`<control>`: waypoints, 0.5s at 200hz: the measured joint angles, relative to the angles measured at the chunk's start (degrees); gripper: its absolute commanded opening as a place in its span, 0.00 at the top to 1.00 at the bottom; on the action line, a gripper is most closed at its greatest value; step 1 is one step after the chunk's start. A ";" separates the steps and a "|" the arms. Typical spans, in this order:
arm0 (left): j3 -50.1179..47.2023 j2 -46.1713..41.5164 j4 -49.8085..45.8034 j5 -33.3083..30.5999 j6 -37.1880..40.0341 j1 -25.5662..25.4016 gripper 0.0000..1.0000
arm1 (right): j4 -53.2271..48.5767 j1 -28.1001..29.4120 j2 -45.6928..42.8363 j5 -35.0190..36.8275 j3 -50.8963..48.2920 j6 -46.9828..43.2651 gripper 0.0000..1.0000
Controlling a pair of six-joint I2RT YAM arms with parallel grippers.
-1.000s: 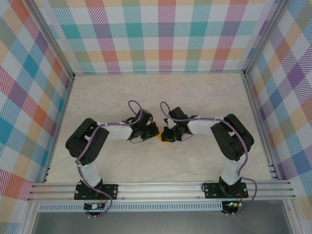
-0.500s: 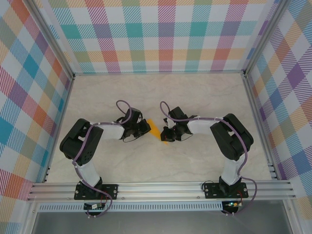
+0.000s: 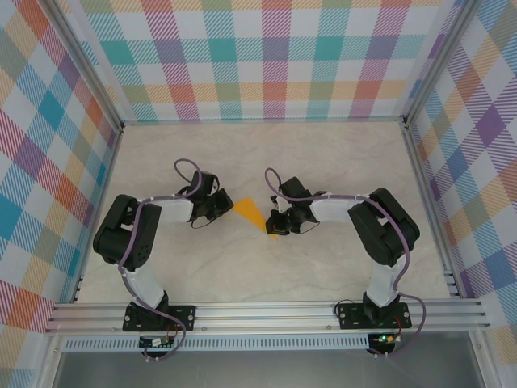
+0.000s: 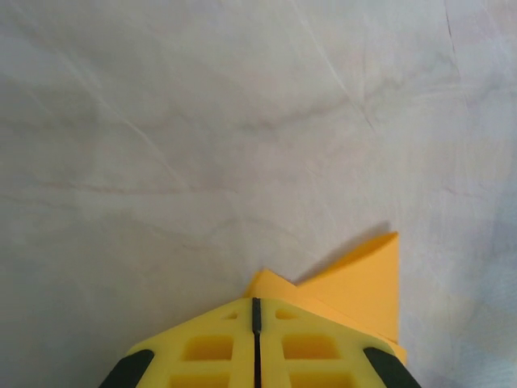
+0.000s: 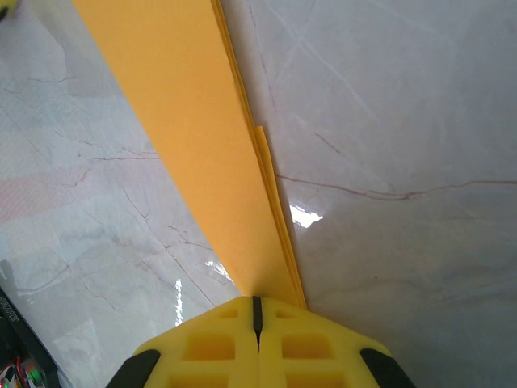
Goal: Fold a paper plane with a square sheet of paper (pick it up from the middle)
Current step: Fold the wing for the fifth time at the center of the table.
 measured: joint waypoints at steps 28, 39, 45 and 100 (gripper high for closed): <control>2.10 -0.04 -3.74 -2.45 2.43 1.55 0.92 | 0.00 0.00 0.00 0.00 0.00 0.00 0.97; 2.69 -0.39 -4.81 -2.75 3.21 1.92 0.92 | 0.00 0.00 0.00 0.00 0.00 0.00 0.96; 2.78 -0.94 -5.20 -2.69 3.65 2.01 0.92 | 0.00 0.00 -0.02 0.00 0.00 0.00 0.97; 2.01 -10.23 -6.16 -0.28 4.87 0.07 0.92 | -0.02 0.00 -0.07 0.00 0.15 -0.02 0.96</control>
